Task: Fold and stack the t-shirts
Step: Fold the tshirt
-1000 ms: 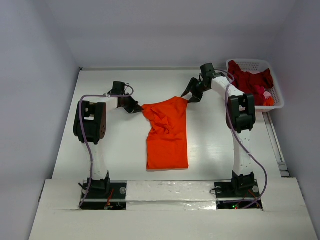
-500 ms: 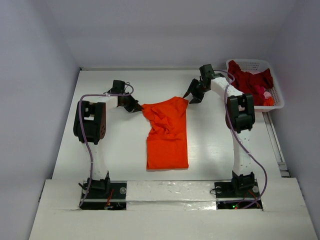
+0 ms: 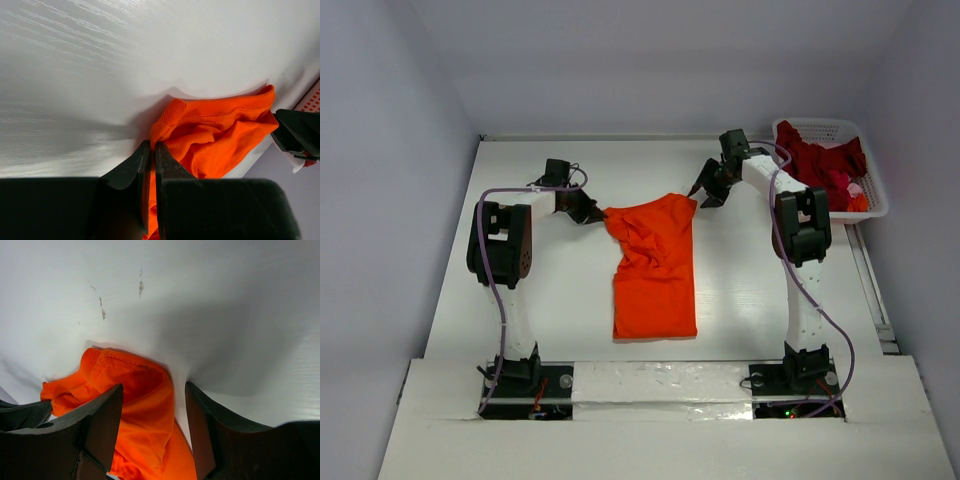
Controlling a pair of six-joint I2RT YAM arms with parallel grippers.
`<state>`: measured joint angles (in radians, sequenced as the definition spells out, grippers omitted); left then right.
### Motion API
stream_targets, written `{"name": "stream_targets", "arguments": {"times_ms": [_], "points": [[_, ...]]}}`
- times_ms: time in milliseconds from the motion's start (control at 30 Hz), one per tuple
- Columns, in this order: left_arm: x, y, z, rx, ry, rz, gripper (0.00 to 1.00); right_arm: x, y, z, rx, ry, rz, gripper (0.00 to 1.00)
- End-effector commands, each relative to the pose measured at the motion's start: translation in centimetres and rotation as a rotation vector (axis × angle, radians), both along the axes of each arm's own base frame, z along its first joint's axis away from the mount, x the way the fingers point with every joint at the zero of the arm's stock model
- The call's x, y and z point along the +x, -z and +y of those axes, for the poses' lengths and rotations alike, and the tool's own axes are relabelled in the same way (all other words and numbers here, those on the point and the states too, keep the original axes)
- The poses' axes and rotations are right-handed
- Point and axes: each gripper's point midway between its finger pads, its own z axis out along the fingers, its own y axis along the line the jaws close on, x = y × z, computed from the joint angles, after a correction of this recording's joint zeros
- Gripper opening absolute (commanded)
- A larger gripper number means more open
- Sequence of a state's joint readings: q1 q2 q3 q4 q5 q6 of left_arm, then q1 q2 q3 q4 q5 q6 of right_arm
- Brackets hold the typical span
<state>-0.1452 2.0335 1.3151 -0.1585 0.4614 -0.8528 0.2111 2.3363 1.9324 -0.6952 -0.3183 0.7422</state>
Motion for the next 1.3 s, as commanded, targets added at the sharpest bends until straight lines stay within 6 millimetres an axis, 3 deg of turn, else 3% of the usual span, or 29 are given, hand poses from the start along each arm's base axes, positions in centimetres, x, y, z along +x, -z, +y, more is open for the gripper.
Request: {"name": "stream_targets", "arguments": {"times_ms": [0,133,167,300,667,1067,1267], "points": [[0.6,-1.5,-0.6,-0.008,0.025,-0.035,0.00,0.3,-2.6,0.4,0.009,-0.010,-0.065,0.58],[0.6,-1.5,-0.6,-0.009,0.026,-0.032,0.00,0.0,-3.2,0.3,-0.017,-0.001,-0.096,0.58],[0.6,-1.4,-0.6,-0.009,0.026,-0.032,0.00,0.2,-4.4,0.2,-0.012,0.005,-0.128,0.58],[0.6,-1.5,-0.6,-0.008,0.028,-0.032,0.00,0.4,-5.5,0.5,0.011,-0.002,-0.186,0.58],[0.6,-1.5,-0.6,-0.010,0.032,-0.029,0.00,-0.5,-4.0,1.0,0.032,-0.054,-0.158,0.59],[0.5,-1.7,-0.6,-0.008,0.034,-0.030,0.00,-0.1,-3.3,1.4,0.049,-0.046,-0.137,0.59],[0.7,-1.8,-0.6,-0.010,0.033,-0.029,0.00,-0.6,-1.8,1.2,0.045,-0.012,-0.078,0.59]]}}
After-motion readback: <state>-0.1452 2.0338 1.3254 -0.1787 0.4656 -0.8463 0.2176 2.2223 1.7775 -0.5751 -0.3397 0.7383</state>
